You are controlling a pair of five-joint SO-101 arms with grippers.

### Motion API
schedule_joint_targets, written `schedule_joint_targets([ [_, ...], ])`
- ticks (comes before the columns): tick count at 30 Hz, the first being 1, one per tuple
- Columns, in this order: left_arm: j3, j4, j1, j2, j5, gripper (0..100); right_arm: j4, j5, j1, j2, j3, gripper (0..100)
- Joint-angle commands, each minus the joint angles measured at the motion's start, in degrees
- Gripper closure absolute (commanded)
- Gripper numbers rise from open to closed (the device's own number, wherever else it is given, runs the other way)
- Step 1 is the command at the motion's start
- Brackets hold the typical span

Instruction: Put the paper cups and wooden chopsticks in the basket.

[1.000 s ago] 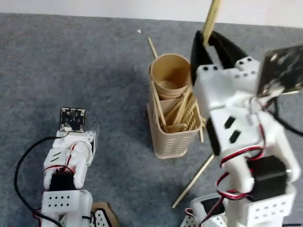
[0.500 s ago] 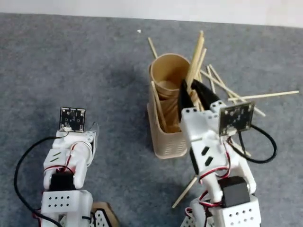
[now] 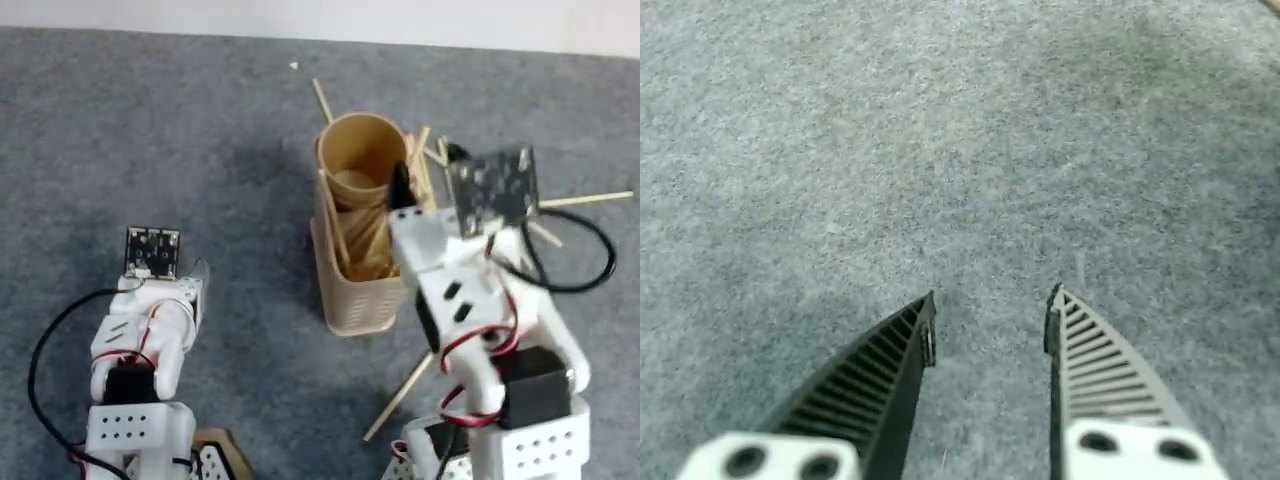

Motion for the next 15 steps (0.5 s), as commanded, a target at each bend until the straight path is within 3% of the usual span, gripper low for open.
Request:
schedule_joint_targets([
  [1, -0.31, -0.97, 1.01, -0.57, -0.44, 80, 7.6, 0.26, 6.99, 9.45, -18.33, 80.5],
  [5, -0.31, -0.97, 1.01, -0.57, -0.44, 80, 19.3, 0.97, 14.9, 21.14, -35.56, 80.5],
  [10, -0.31, -0.97, 1.01, -0.57, -0.44, 80, 34.59, 9.32, 20.09, 39.52, -53.14, 80.5],
  [15, -0.31, -0.97, 1.01, -0.57, -0.44, 80, 39.6, 18.02, 24.66, 57.45, -60.53, 80.5],
])
